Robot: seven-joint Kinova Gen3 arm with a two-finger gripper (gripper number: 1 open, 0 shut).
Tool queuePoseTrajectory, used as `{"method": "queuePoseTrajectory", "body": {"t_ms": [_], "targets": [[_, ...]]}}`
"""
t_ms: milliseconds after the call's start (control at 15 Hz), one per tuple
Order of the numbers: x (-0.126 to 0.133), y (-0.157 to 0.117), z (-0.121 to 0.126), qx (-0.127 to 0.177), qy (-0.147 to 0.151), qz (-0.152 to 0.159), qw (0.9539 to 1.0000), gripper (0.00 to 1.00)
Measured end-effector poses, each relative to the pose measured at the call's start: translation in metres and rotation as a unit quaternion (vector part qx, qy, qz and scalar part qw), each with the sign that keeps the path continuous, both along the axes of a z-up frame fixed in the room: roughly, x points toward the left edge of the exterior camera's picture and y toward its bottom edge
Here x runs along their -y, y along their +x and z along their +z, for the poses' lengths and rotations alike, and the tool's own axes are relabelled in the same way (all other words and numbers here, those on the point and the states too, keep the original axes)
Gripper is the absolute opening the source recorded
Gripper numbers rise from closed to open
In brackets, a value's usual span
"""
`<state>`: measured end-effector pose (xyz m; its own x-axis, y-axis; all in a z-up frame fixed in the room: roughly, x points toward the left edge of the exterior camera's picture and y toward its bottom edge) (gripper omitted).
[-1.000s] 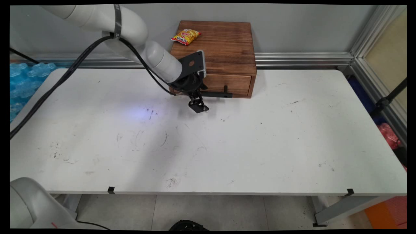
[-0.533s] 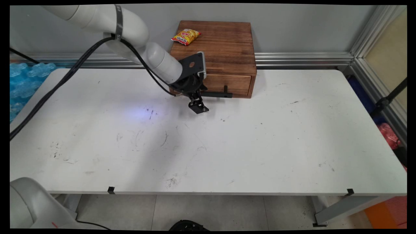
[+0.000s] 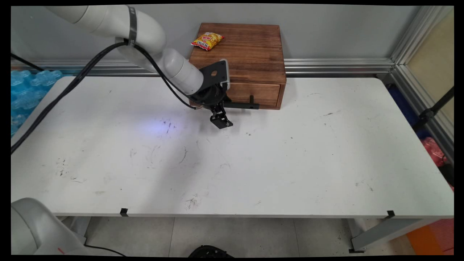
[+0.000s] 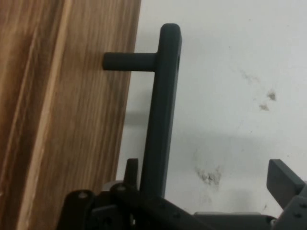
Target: Open the drawer
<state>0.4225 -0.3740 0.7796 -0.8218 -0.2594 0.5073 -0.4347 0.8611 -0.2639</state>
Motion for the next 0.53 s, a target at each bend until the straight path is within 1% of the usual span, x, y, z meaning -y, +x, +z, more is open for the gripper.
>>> {"method": "queuePoseTrajectory", "body": {"t_ms": [533], "targets": [[-0.0095,-0.003,0.001,-0.002,0.006,-0.004,1.0,1.0]]}}
